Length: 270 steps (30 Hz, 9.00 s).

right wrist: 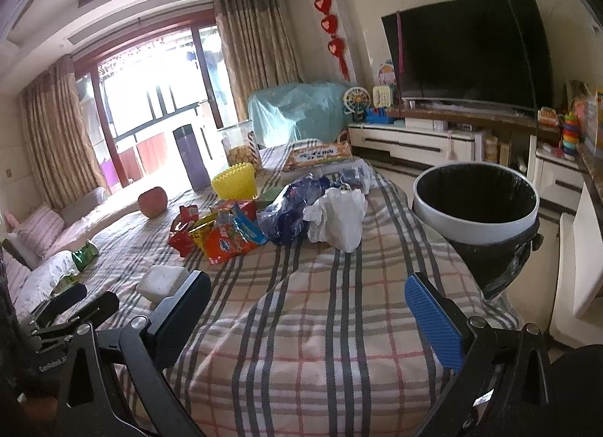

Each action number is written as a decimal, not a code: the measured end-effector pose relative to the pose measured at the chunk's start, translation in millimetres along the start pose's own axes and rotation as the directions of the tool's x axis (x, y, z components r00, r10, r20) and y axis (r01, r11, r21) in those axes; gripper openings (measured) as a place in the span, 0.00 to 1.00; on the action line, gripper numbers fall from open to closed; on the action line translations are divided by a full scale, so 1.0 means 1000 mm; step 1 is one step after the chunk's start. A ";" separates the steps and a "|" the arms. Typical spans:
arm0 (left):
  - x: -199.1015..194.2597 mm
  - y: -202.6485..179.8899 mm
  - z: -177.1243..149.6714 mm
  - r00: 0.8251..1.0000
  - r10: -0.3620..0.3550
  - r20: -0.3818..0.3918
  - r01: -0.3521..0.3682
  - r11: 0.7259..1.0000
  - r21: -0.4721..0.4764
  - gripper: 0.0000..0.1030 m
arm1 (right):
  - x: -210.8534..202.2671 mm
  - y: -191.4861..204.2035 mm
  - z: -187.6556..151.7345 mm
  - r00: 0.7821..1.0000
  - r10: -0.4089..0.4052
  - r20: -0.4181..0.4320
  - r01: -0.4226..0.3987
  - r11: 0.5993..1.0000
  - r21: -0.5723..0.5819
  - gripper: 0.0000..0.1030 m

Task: Collect trash
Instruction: 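Grasp the white sponge block with the left tool while the right tool grasps the white tissue, then carry sponge and tissue over the trash bin and open both tools to drop them, then grasp the orange snack wrapper with the left tool while the right tool grasps the blue plastic bag, then carry wrapper and bag over the trash bin and open both tools to drop them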

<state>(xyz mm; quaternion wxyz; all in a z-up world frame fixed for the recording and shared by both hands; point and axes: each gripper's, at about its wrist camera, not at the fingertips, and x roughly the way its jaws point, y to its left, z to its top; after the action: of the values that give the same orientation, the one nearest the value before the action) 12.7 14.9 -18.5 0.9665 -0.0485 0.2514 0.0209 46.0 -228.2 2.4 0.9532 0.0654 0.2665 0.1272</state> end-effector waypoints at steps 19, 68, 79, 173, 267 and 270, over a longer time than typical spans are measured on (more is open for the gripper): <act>0.089 0.024 0.009 0.977 0.033 -0.211 -0.045 0.998 -0.053 1.00 | 0.083 -0.046 0.023 0.985 -0.011 -0.170 0.023 0.998 0.065 0.99; 0.110 -0.165 0.049 0.899 -0.364 -0.246 0.402 0.906 0.129 0.79 | 0.046 -0.147 0.048 0.985 -0.020 -0.172 0.058 0.974 0.220 0.17; 0.137 -0.222 0.069 0.879 -0.392 -0.273 0.447 0.876 0.181 0.79 | 0.041 -0.194 0.062 0.981 -0.080 -0.178 0.122 0.962 0.244 0.17; 0.141 -0.029 0.060 0.958 -0.137 -0.251 0.134 0.991 -0.029 0.89 | 0.129 -0.057 0.041 0.937 0.189 -0.293 -0.107 0.955 0.276 0.91; 0.194 -0.294 0.090 0.826 -0.433 -0.361 0.518 0.836 0.181 0.04 | 0.088 -0.242 0.082 0.959 -0.069 -0.276 0.146 0.952 0.268 0.21; 0.194 -0.290 0.090 0.832 -0.425 -0.356 0.505 0.846 0.172 0.27 | 0.087 -0.242 0.083 0.959 -0.081 -0.273 0.156 0.951 0.267 0.37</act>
<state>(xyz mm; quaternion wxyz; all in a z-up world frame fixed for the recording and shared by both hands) 244.3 -260.7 -10.6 0.8892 0.0155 0.3779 -0.2574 211.5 -440.4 -16.4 0.8966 0.1689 0.4076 0.0368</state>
